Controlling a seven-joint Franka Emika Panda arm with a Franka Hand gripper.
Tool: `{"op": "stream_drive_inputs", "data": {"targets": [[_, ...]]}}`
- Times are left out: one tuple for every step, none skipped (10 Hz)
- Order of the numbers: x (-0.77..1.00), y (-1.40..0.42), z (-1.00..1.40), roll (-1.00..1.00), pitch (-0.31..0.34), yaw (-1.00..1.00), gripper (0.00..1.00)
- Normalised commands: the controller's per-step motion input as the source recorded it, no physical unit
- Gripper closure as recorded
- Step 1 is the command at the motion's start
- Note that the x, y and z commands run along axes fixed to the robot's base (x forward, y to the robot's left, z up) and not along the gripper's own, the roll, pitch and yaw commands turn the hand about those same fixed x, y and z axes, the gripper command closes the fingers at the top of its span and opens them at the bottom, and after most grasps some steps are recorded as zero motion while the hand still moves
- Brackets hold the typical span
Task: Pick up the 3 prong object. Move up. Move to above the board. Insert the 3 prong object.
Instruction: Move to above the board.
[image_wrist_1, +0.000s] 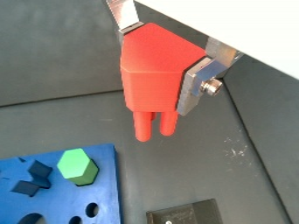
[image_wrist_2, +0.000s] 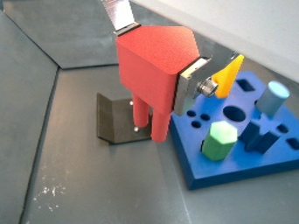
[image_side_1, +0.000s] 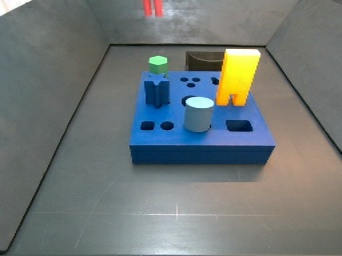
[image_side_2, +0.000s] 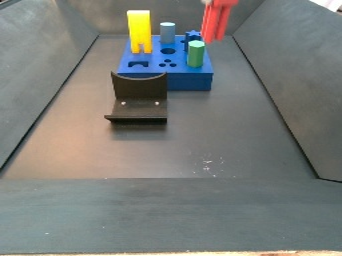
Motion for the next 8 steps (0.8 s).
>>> {"op": "stream_drive_inputs", "data": {"targets": [[0.03,-0.05,0.84,-0.09,0.080,0.02,1.00],[0.03,-0.04,0.73,-0.08,0.078,0.02,1.00],[0.02,-0.03,0.46,-0.08,0.078,0.02,1.00],[0.01,-0.02,0.35,-0.08,0.078,0.02,1.00],[0.13,-1.00,0.20,0.05,0.243,-1.00,1.00],[0.13,-1.00,0.18,0.06,0.248,-1.00,1.00],[0.14,-1.00,0.19,0.07,0.268,-1.00,1.00],[0.15,-1.00,0.19,0.06,0.279,-1.00,1.00]]}}
